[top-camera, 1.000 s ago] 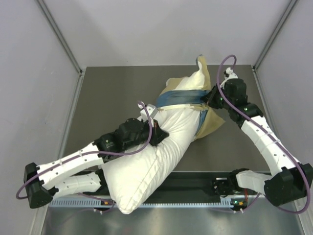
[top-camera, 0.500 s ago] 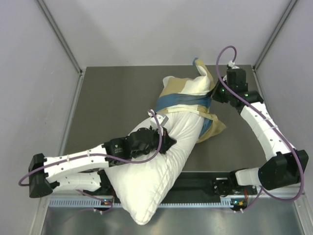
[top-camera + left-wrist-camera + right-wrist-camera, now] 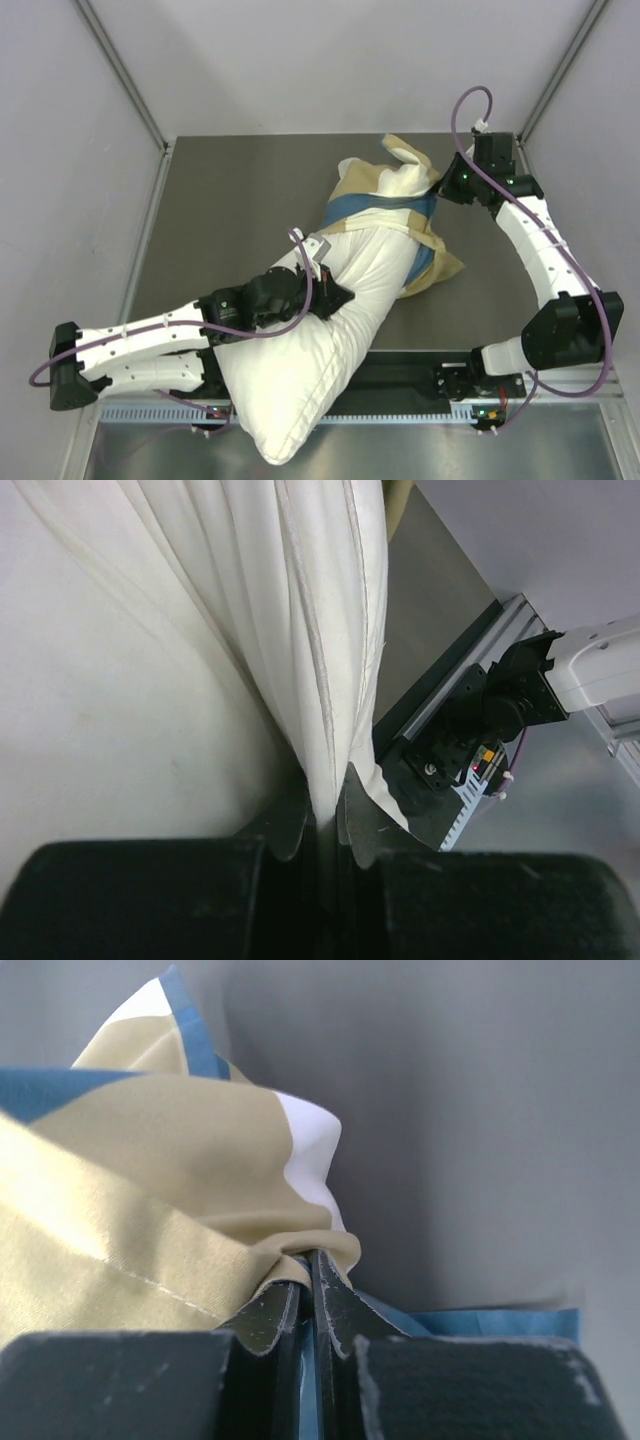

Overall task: Remove the pillowcase from the pillow
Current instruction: Pull out the pillow

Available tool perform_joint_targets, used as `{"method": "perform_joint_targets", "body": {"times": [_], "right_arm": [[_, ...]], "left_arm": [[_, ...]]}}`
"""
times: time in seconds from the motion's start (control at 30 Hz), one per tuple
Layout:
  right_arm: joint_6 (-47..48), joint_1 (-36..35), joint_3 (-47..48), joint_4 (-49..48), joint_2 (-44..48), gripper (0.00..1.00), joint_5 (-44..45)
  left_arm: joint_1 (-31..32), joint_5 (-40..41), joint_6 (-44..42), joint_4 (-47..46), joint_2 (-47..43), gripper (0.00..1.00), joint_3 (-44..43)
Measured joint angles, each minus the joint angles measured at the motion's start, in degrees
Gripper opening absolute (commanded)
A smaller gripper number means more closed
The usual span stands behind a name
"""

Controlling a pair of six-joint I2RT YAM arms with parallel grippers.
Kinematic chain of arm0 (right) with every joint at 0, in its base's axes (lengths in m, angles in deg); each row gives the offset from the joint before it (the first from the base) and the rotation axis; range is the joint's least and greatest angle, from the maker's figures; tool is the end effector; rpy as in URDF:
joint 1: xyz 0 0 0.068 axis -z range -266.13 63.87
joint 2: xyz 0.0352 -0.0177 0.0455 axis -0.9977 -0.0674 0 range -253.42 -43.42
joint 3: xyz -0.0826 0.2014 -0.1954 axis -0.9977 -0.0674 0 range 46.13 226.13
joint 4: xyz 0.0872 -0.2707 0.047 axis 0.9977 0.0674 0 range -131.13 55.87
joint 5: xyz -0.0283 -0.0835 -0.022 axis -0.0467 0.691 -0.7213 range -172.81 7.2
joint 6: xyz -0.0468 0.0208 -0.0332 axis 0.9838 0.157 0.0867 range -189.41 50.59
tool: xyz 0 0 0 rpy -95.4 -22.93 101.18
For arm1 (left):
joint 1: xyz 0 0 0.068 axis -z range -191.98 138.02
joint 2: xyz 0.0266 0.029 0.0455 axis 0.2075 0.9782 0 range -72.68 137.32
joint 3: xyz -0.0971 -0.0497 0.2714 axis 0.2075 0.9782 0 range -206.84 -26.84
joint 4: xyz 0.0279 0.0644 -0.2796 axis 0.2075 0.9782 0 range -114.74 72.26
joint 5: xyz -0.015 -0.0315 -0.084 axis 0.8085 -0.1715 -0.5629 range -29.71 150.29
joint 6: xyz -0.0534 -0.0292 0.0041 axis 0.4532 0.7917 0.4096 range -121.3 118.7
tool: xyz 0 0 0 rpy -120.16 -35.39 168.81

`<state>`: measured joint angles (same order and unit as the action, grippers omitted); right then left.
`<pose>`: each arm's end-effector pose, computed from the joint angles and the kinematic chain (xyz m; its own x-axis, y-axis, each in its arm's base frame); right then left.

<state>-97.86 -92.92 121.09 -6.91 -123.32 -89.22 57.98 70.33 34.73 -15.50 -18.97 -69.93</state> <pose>0.3373 0.0453 0.3543 -0.6482 0.3996 -0.6482 0.1199 0.8942 0.4314 0.0909 -0.2260 0.3109 -0.6053 -0.0310 -0.7954 0.6341 0.5852 -0.5054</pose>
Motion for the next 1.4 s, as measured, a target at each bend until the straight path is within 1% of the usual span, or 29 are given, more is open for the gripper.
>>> {"method": "perform_joint_targets", "body": {"times": [0.13,0.17,0.23,0.27,0.33,0.37,0.43,0.47,0.5,0.53,0.57,0.6,0.63,0.67,0.7,0.87,0.97,1.03,1.13,1.23,1.3,1.4], "right_arm": [[0.76,1.33,2.32,0.79,-1.97,0.00,0.28],[1.68,2.49,2.91,-2.40,-2.54,0.00,5.11],[2.97,7.96,5.14,-10.88,-4.28,0.00,12.94],[3.45,10.43,5.49,-14.49,-4.50,0.00,16.24],[4.13,13.81,5.49,-18.60,-3.65,0.00,20.52],[4.57,14.58,5.49,-19.87,-2.91,0.00,21.33],[5.62,14.64,5.25,-21.18,-0.61,0.00,19.39],[6.01,14.38,4.68,-21.62,1.27,0.03,17.11],[6.23,14.27,4.13,-21.66,2.56,0.14,15.65],[6.38,14.05,2.56,-21.99,5.27,0.29,13.40],[6.49,14.01,0.83,-21.24,8.48,0.61,11.30],[6.69,13.92,-0.83,-20.20,12.22,0.72,9.49],[7.37,13.90,-2.29,-18.80,16.20,0.79,8.07],[7.82,13.86,-3.13,-17.44,19.50,0.93,7.10],[8.00,13.81,-3.67,-15.19,24.55,0.99,6.01],[9.42,13.75,-2.40,-4.74,42.62,1.00,3.28],[8.85,13.75,-3.50,-1.53,49.64,1.00,1.25],[7.61,13.75,-7.72,0.00,51.95,1.00,-1.07],[4.55,13.70,-18.58,2.47,53.53,1.00,-4.57],[1.70,13.70,-26.93,6.84,55.21,1.00,-7.17],[0.07,13.70,-29.24,7.85,56.02,1.00,-8.85],[-1.42,13.70,-29.31,6.64,57.40,1.00,-10.73]], "left_arm": [[0.31,-0.11,0.09,0.42,0.00,0.00,0.00],[0.61,-1.11,0.11,1.95,-0.31,0.00,-0.04],[2.73,-4.55,0.57,6.69,-2.03,0.00,0.26],[3.96,-6.56,0.79,8.35,-2.73,0.00,0.26],[5.60,-10.01,1.22,10.43,-3.15,0.00,0.26],[5.95,-11.17,1.40,10.88,-2.91,0.00,0.24],[6.38,-13.05,1.55,11.13,-1.64,0.00,0.22],[6.49,-13.35,1.60,11.08,-0.87,0.00,0.07],[6.56,-13.44,1.62,10.97,-0.28,0.00,-0.13],[6.56,-13.07,1.68,10.97,0.57,0.00,-0.61],[6.56,-12.24,1.79,10.93,1.73,0.00,-1.44],[6.58,-11.56,1.88,10.91,2.54,0.00,-2.03],[6.62,-10.56,1.95,10.93,3.65,0.00,-2.89],[6.67,-9.66,2.05,10.93,4.85,0.00,-3.74],[6.71,-8.74,2.21,10.97,6.10,0.00,-4.61],[7.15,-3.87,3.93,11.34,11.28,0.00,-8.02],[7.41,-2.91,4.61,10.78,12.46,0.00,-8.41],[7.54,-2.84,4.74,10.54,12.70,0.00,-8.46],[7.61,-2.84,4.83,10.43,12.96,0.00,-8.59],[7.61,-2.84,4.83,10.40,12.94,0.00,-8.59],[7.61,-2.89,4.81,10.38,12.96,0.00,-8.59],[7.63,-2.91,4.83,10.38,12.96,0.00,-8.59]]}}
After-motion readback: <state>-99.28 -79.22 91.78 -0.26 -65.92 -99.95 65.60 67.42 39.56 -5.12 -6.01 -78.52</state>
